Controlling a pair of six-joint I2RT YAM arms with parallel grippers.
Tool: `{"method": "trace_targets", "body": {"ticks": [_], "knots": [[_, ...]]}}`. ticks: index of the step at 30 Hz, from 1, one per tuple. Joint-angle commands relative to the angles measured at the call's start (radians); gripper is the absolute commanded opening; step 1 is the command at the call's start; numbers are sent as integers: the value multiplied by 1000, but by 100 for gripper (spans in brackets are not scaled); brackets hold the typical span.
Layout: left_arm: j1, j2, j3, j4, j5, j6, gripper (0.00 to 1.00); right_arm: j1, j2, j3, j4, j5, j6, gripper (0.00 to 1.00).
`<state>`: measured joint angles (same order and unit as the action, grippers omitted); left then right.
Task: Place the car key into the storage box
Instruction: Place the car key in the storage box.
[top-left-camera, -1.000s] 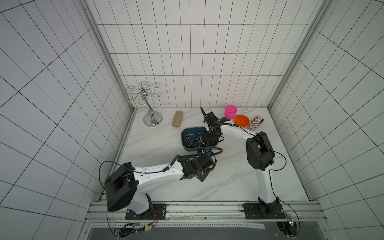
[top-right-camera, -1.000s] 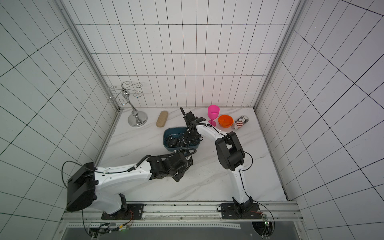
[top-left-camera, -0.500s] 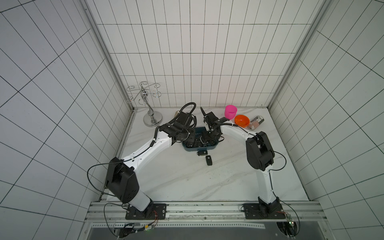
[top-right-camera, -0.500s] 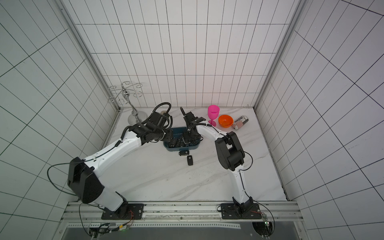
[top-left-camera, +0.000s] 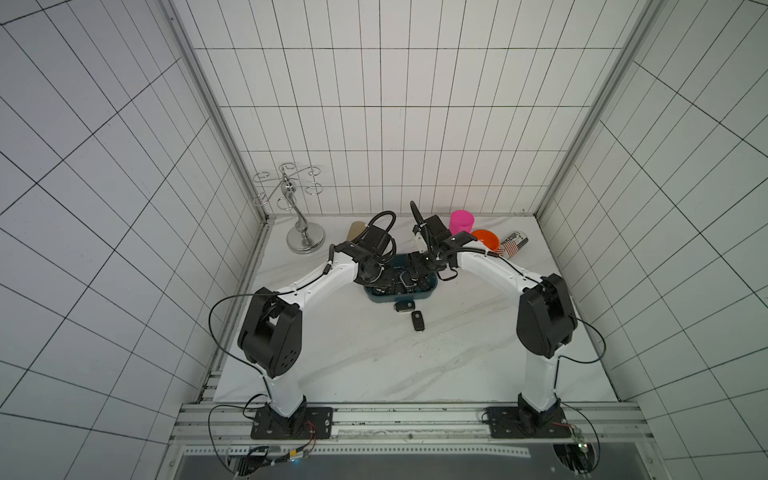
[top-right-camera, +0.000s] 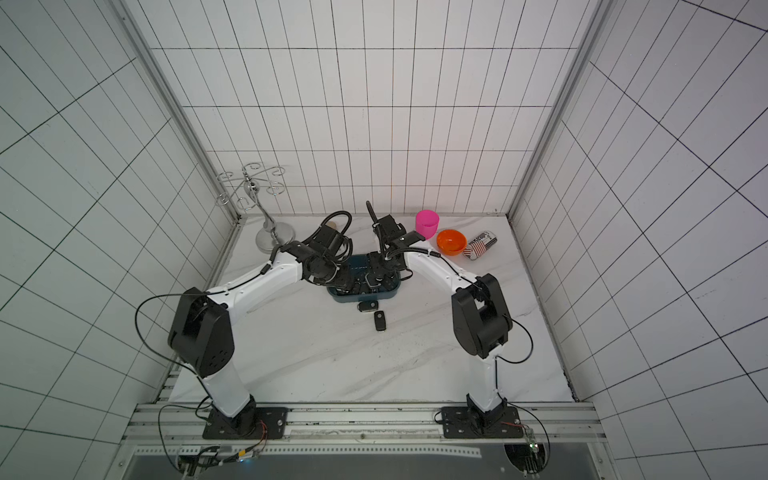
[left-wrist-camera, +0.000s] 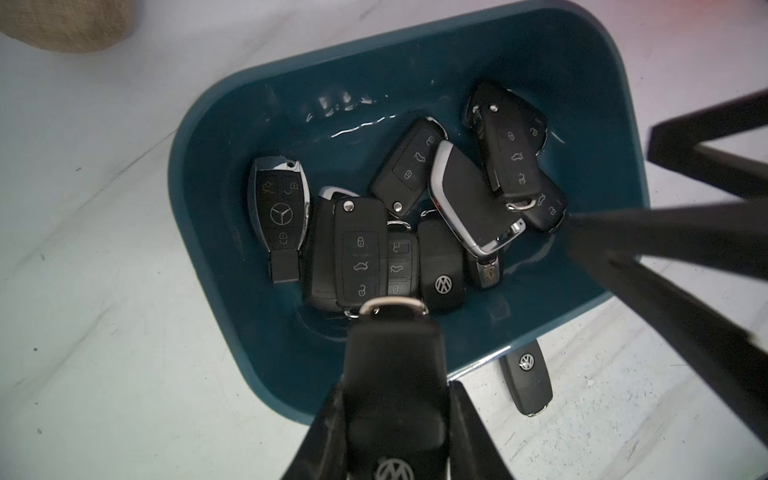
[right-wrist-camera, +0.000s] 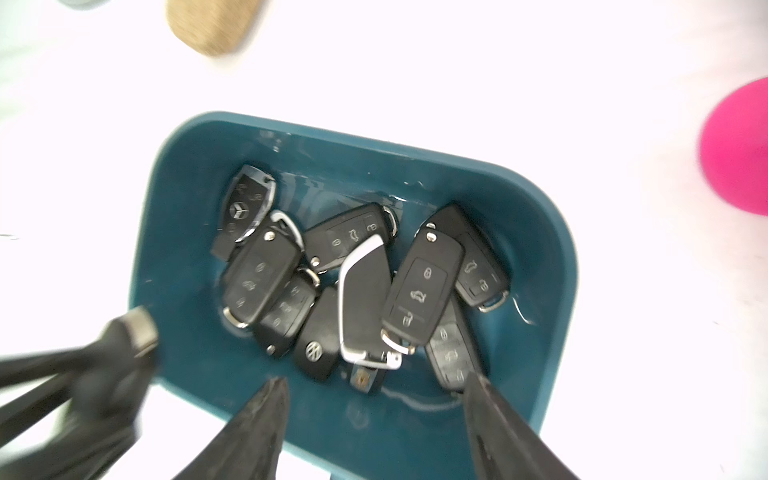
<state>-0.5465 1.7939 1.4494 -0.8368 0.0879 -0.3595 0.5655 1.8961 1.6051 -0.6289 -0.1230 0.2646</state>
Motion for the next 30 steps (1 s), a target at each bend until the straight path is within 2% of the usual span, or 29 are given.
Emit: {"method": "trace_targets", "body": {"ticks": [1,12,17,19,24,30], "knots": [[11,58,43,24,9,-3,9,17,-88,-112,16,-2,14,71],[42,197,104,58,25,-9,15,73,-444,-552,84,47,87,71],[44,217,104,78,26,-15,27,174,-535,-717,150,104,114,76],[45,226,110,79,29,-14,31,206,-547,-781,216,121,139,78],[45,242,110,79,35,-1,49,292,-532,-898,404,204,182,81],[46,237,106,77,55,4,62,338,-409,-923,537,250,194,82]]}}
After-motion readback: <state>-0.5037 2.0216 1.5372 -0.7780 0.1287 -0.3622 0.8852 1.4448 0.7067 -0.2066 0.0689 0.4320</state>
